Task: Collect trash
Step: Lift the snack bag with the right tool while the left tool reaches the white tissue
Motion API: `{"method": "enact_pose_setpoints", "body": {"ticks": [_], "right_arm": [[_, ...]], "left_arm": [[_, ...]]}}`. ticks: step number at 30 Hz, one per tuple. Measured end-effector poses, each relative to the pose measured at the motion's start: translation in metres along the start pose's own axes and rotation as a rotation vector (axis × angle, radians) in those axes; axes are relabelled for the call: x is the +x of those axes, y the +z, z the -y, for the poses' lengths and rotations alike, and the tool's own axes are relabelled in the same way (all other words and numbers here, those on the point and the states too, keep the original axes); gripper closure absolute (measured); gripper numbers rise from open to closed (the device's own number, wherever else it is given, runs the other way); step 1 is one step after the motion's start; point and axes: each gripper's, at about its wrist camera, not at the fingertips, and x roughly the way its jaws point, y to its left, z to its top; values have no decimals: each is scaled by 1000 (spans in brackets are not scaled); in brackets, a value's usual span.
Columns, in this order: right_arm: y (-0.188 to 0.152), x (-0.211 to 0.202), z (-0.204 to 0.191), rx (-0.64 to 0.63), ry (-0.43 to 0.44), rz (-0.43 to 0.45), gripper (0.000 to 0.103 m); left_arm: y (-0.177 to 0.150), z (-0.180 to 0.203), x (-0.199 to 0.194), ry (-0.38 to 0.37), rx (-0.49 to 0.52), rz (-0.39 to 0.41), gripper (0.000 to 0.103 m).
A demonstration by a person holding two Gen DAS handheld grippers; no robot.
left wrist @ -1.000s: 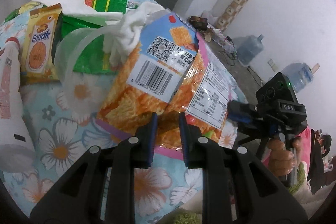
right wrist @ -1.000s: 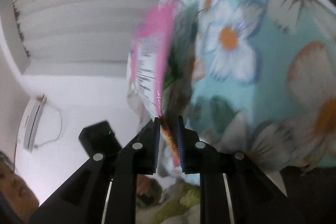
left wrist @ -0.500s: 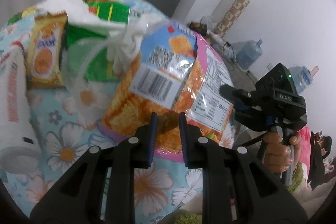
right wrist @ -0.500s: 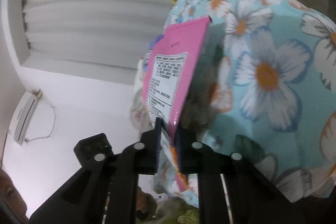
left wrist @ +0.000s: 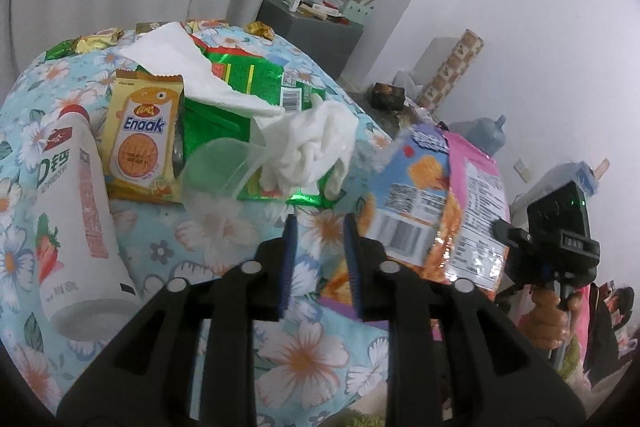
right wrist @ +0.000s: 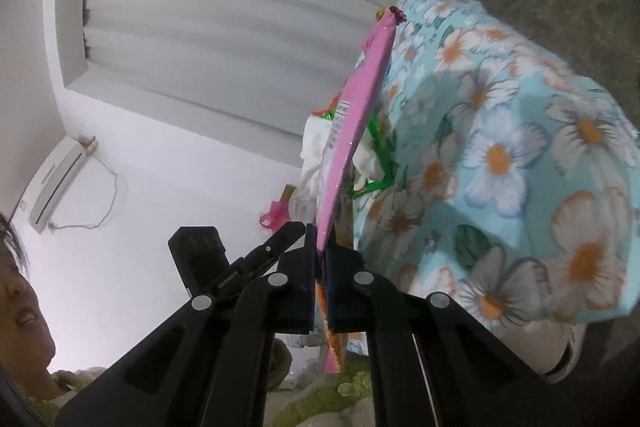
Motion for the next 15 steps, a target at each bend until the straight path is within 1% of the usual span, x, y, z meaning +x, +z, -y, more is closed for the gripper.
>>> {"method": "enact_pose_setpoints", "body": {"ticks": [2, 6, 8, 9, 12, 14, 15], "right_arm": [[-2, -9, 1, 8, -6, 22, 99], [0, -20, 2, 8, -15, 59, 99], [1, -23, 3, 6, -17, 68, 99], [3, -24, 2, 6, -15, 75, 99], [5, -23, 4, 5, -14, 89, 99], [6, -22, 3, 5, -17, 93, 99], [6, -20, 4, 7, -14, 91, 99]], "left_arm": [[3, 2, -1, 6, -1, 10, 67], [14, 12, -4, 45, 61, 44, 65], [19, 21, -6, 94, 128, 68, 64], [21, 23, -6, 106, 149, 72, 63], [26, 31, 8, 165, 224, 36, 63], [26, 39, 20, 230, 301, 11, 63], [23, 46, 28, 284, 374, 9, 63]]}}
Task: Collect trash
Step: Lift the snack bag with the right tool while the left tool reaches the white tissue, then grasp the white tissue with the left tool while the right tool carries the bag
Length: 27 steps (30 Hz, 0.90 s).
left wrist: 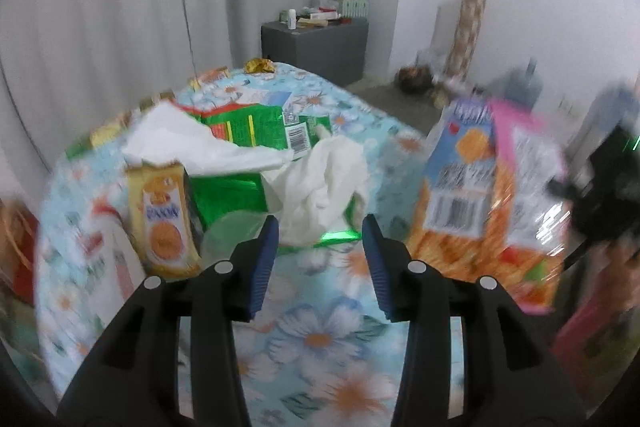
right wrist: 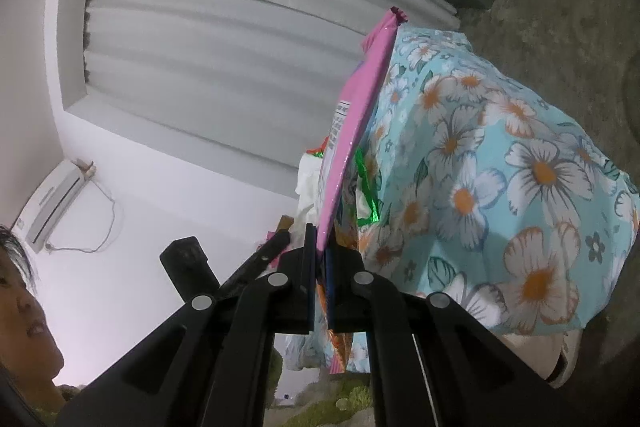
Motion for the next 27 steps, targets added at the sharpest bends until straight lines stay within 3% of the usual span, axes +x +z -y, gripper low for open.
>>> {"method": "enact_pose_setpoints", "body": {"ticks": [4, 9, 12, 14, 19, 27], "right_arm": [[0, 3, 0, 7, -3, -8, 99], [2, 3, 2, 21, -7, -3, 99], [2, 2, 3, 25, -7, -1, 99], [2, 1, 2, 25, -5, -1, 99], [2, 1, 1, 19, 4, 2, 99], [4, -3, -12, -17, 8, 24, 99]], "left_arm": [[0, 24, 15, 88, 190, -16, 63], [5, 32, 45, 145, 269, -82, 63], [10, 24, 60, 167, 247, -104, 64], [13, 19, 61, 172, 223, -102, 80], [20, 7, 43, 133, 149, -45, 95], [42, -8, -24, 53, 44, 113, 97]]}}
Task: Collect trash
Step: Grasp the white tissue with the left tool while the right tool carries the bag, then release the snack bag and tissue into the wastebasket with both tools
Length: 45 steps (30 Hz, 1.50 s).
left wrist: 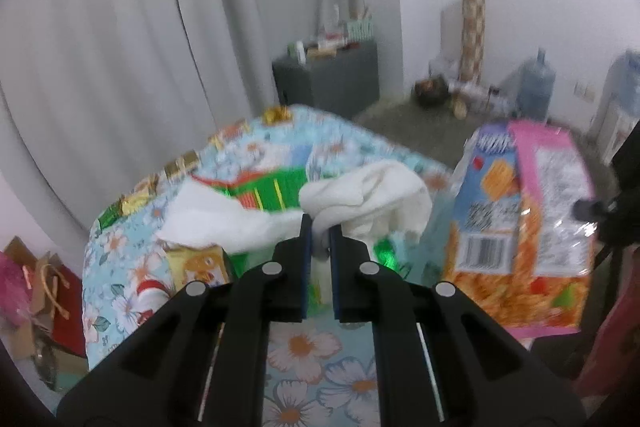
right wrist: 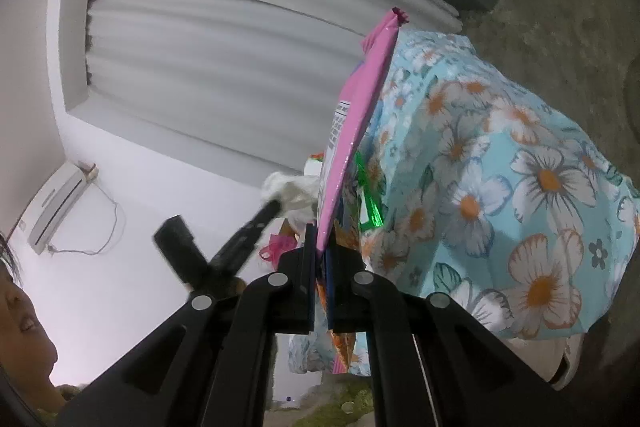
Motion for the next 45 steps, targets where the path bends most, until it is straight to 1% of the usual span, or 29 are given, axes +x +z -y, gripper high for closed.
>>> {"method": "enact_pose_setpoints", "body": {"ticks": [3, 5, 10, 12, 15, 18, 19, 21, 22, 25, 30, 32, 35, 36, 37, 39, 42, 45], "right_arm": [[1, -6, -9, -27, -9, 20, 99], [1, -11, -16, -49, -26, 36, 99], [4, -31, -34, -107, -65, 89, 99], [6, -42, -41, -126, -86, 116, 99], [11, -67, -53, -167, -138, 180, 99], [18, -91, -61, -199, -187, 247, 99], [21, -102, -63, -216, -221, 278, 99], [25, -117, -66, -237, -286, 322, 99], [28, -126, -67, -247, -332, 346, 99], [37, -145, -60, -249, -457, 400, 99], [52, -160, -29, -222, -688, 461, 99], [58, -166, -9, -206, -792, 472, 99], [71, -165, 30, -155, -897, 465, 99], [73, -166, 37, -144, -914, 462, 99], [79, -167, 53, -117, -934, 458, 99], [88, -172, 79, -72, -956, 456, 99], [102, -176, 113, -14, -989, 455, 99], [113, -180, 139, 26, -1016, 458, 99]], "left_arm": [[11, -5, -22, -37, -35, 50, 97], [19, -7, -36, -79, -66, 81, 97], [35, -3, -52, -193, -110, 111, 97], [41, 2, -52, -233, -117, 111, 97], [53, 18, -45, -306, -124, 104, 97], [68, 36, -26, -398, -145, 66, 97], [74, 44, -16, -434, -155, 46, 97], [82, 60, 0, -482, -163, 14, 97], [87, 72, 13, -511, -166, -14, 97], [97, 104, 48, -563, -163, -92, 97], [105, 174, 114, -583, -109, -226, 97], [104, 210, 144, -592, -71, -289, 97], [99, 255, 181, -598, -32, -359, 96], [97, 269, 192, -597, -25, -378, 96], [94, 286, 208, -595, -13, -402, 96], [89, 314, 231, -614, -2, -433, 96], [81, 346, 260, -624, 19, -474, 96], [74, 376, 290, -621, 37, -509, 96]]}}
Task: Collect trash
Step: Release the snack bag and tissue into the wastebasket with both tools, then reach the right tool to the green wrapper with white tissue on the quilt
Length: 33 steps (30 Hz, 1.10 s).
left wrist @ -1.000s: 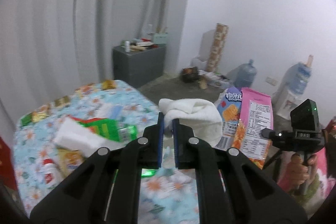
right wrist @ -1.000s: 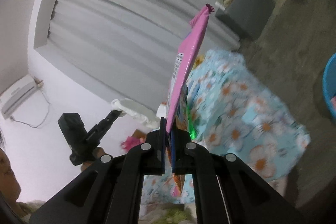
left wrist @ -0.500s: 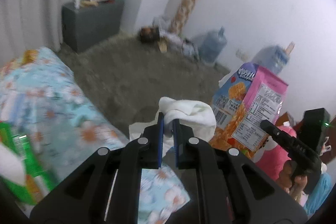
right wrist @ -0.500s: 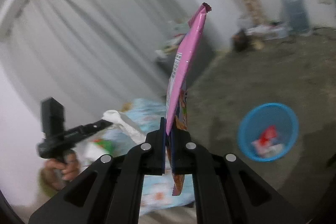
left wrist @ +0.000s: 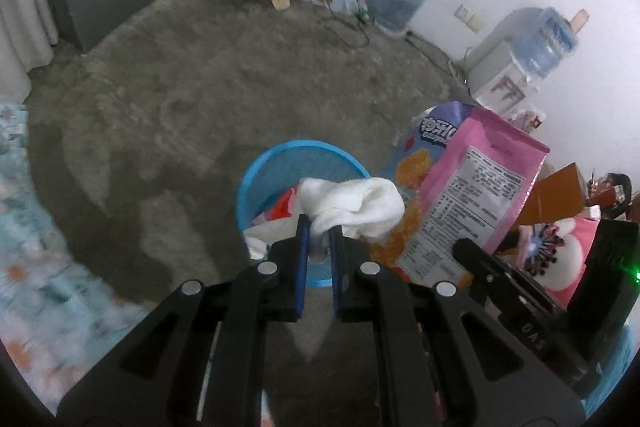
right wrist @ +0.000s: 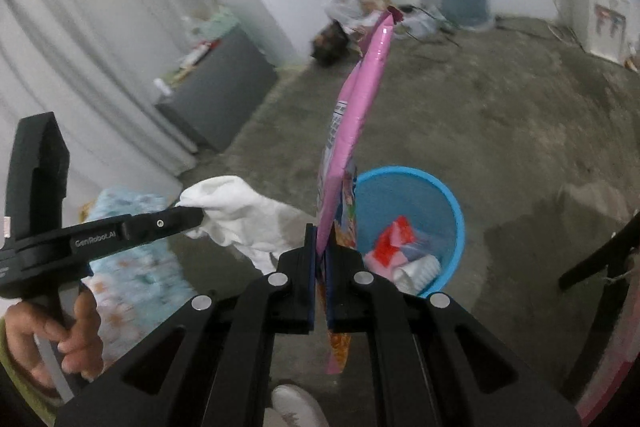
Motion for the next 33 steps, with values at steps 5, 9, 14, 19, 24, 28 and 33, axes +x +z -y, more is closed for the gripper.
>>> {"method": "enact_pose_setpoints", "body": {"ticks": [5, 9, 14, 19, 24, 28, 33], "right_arm": [[-1, 45, 37, 67, -19, -30, 98], [-12, 94, 62, 138, -26, -96, 67], [-37, 108, 81, 241, -25, -134, 57], [-51, 89, 85, 260, -5, -105, 53], [-54, 64, 77, 254, 54, -71, 51], [-45, 45, 39, 183, 125, -72, 44], [-42, 18, -26, 38, 219, -89, 33]], "left_arm": [[14, 20, 49, 41, 62, -63, 47], [18, 27, 69, 78, 66, -73, 34], [20, 14, 51, 18, -21, -52, 34], [18, 9, -3, -2, -22, 36, 34], [7, -1, -83, -20, -57, 137, 31], [-20, -18, -163, -7, -67, 211, 28], [-84, -50, -269, 62, -79, 337, 20]]}}
